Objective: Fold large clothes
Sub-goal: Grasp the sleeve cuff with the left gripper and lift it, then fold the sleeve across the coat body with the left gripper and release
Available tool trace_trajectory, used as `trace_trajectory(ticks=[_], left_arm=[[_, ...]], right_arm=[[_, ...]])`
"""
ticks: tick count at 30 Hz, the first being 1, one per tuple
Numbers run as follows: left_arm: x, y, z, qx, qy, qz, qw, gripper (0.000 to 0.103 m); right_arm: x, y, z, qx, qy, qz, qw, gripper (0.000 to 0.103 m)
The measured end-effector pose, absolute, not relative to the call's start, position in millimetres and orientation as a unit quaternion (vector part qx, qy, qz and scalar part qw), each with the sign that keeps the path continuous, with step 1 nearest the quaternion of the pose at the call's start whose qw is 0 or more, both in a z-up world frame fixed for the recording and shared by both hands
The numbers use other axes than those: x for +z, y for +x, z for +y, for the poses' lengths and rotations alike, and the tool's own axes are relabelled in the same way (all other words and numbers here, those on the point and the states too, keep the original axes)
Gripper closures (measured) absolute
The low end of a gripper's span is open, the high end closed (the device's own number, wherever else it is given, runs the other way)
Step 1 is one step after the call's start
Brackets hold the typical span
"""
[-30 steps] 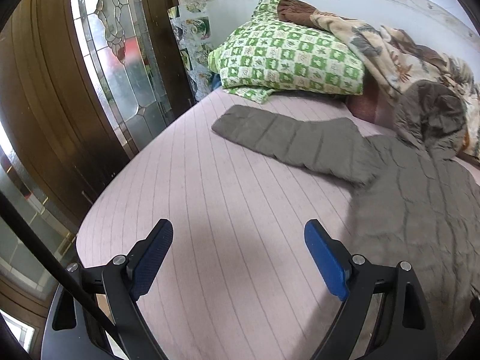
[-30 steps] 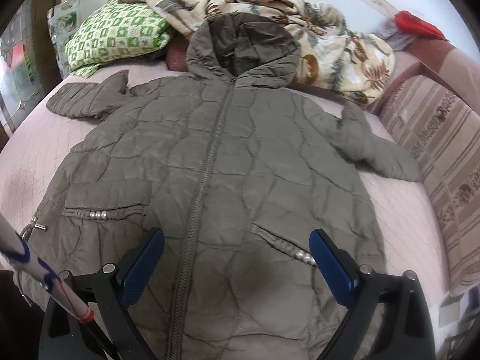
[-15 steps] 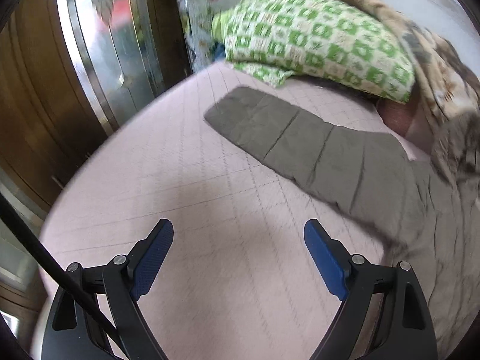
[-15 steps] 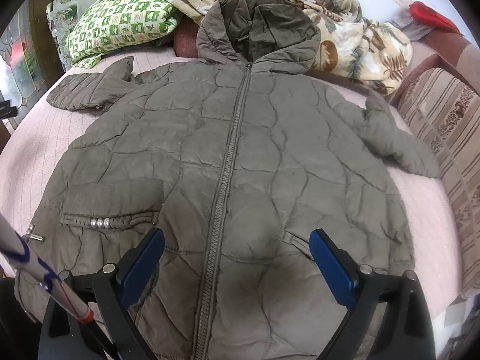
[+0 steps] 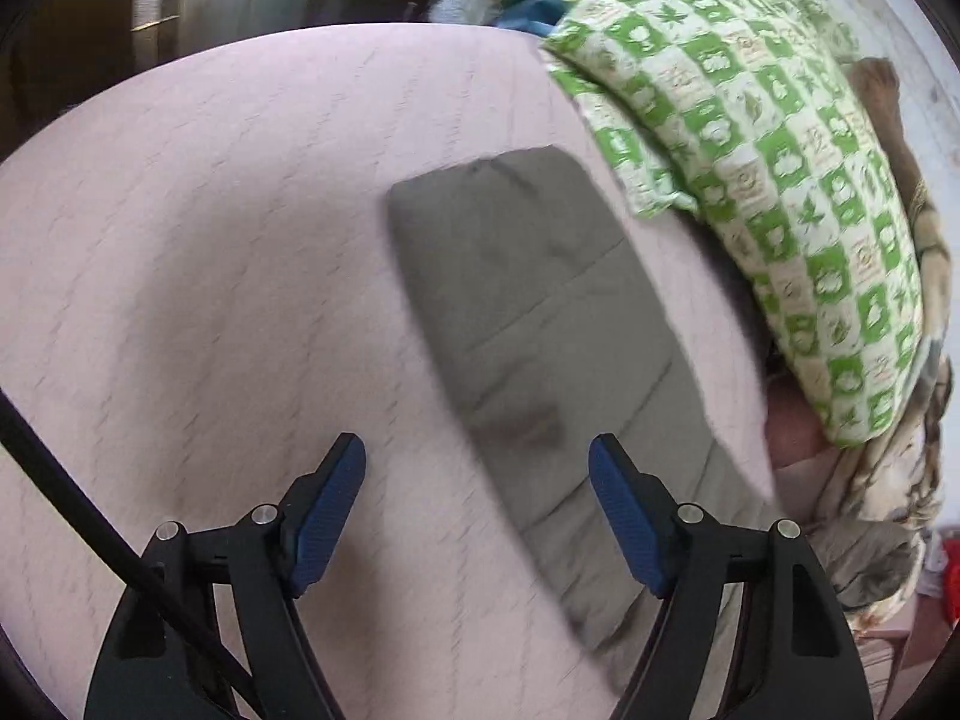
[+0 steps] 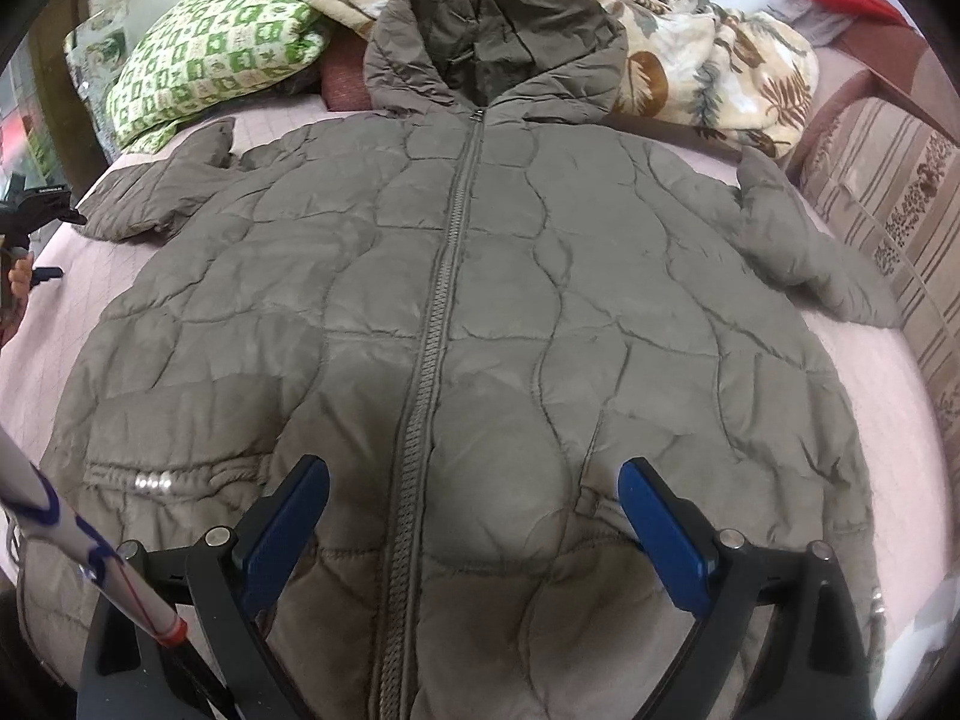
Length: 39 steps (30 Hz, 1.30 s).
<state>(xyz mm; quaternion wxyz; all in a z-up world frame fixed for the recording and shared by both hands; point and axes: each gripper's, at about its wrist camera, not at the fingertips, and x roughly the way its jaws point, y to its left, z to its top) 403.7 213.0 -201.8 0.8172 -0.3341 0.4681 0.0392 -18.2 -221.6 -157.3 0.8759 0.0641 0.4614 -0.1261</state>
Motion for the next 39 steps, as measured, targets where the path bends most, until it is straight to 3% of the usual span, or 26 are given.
trace_trajectory(ticks=[7,8,9,11,14,20,25,30,35,37,39], left_arm=[[-206,445,211,0.042,-0.342,0.458,0.819,0.027],[-204,449,208,0.054,-0.33,0.463,0.821,0.032],[-202,449,206,0.067,-0.317,0.467,0.823,0.055],[-198,451,198,0.076,-0.287,0.488,0.821,0.088],[-181,442,191,0.069,-0.281,0.483,0.826,0.092],[-109,399,142,-0.003,-0.251,0.45,0.857,0.094],[-60,350,54,-0.103,-0.212,0.439,0.867,0.094],[-53,301,-41,-0.191,-0.175,0.45,0.854,0.094],[-87,264,-125,-0.223,-0.135,0.489,0.833,0.093],[-102,248,-146,-0.212,-0.106,0.502,0.831,0.089],[-111,230,-156,-0.213,-0.084,0.516,0.826,0.068]], right_arm=[[-166,-6,-227,-0.138,0.065,0.46,0.875,0.004],[-168,-4,-227,-0.139,0.061,0.46,0.875,0.004],[-169,-3,-226,-0.14,0.057,0.461,0.874,0.004],[-171,0,-225,-0.142,0.051,0.461,0.875,0.004],[-173,0,-225,-0.142,0.047,0.46,0.875,0.004],[-165,-6,-231,-0.136,0.072,0.447,0.881,0.005],[-139,-27,-240,-0.137,0.092,0.412,0.896,0.006],[-122,-55,-254,-0.15,0.111,0.391,0.901,0.006],[-111,-81,-273,-0.17,0.128,0.377,0.901,0.006],[-108,-91,-283,-0.179,0.135,0.373,0.9,0.006],[-106,-99,-293,-0.188,0.143,0.371,0.898,0.006]])
